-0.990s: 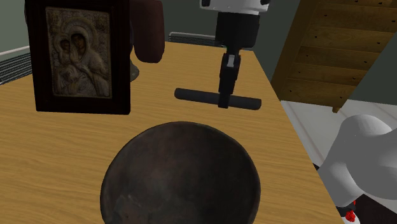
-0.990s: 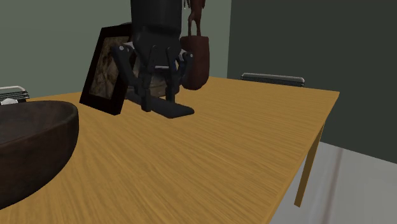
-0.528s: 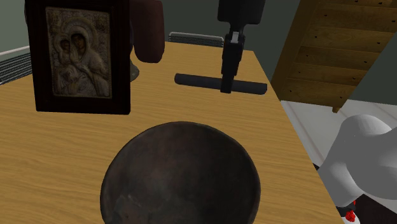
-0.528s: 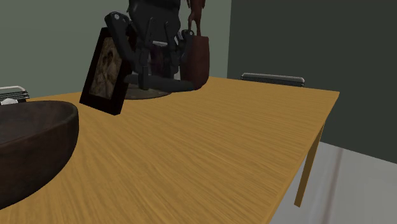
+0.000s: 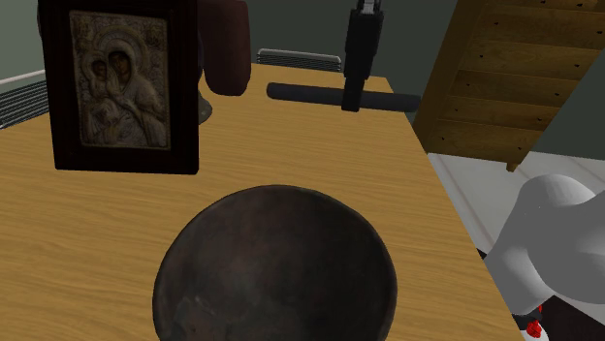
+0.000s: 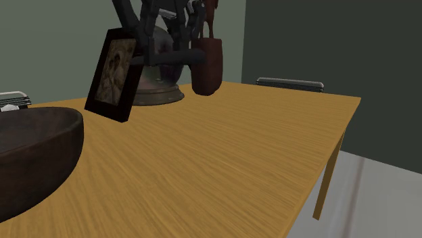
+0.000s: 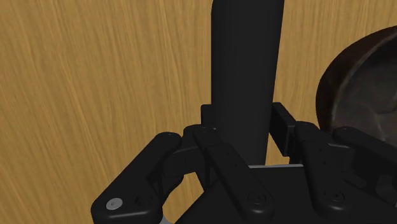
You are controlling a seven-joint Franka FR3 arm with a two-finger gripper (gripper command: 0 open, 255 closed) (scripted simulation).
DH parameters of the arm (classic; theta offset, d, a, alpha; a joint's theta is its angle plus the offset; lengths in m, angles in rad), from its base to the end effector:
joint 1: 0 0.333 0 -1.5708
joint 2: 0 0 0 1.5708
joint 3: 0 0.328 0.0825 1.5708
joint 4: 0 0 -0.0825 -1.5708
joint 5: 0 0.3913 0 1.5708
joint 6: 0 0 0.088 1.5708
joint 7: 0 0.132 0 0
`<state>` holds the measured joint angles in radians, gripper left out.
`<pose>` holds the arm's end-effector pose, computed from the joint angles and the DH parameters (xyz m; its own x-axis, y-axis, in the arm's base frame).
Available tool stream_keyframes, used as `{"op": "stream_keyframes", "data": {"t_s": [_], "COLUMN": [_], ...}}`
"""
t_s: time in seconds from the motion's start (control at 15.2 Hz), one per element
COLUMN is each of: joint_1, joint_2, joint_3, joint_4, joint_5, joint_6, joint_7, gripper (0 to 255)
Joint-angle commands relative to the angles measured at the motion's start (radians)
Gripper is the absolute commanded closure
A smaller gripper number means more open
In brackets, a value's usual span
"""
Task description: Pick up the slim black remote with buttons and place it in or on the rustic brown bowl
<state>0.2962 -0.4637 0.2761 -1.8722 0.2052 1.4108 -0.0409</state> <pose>0.2996 0.2640 0.6670 0.8160 0.5779 -0.0102 0.5754 -0.8139 -0.0812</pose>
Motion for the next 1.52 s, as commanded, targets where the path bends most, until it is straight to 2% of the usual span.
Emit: {"op": "stream_keyframes", "data": {"t_s": [0.0, 0.07, 0.66, 1.06, 1.12, 1.45], "joint_1": [-0.002, -0.002, 0.051, 0.08, 0.082, 0.087], "joint_2": [0.015, 0.02, 0.078, 0.178, 0.187, 0.156], "joint_3": [-0.001, -0.001, 0.183, 0.325, 0.335, 0.331], "joint_4": [0.04, 0.056, 0.116, 0.207, 0.215, 0.12], "joint_5": [-0.003, -0.004, 0.047, 0.037, 0.034, 0.049], "joint_6": [-0.026, -0.036, 0.005, 0.038, 0.04, 0.107], "joint_7": [0.004, 0.006, 0.242, 0.417, 0.43, 0.411], "gripper": [255, 255, 255, 255, 255, 255]}}
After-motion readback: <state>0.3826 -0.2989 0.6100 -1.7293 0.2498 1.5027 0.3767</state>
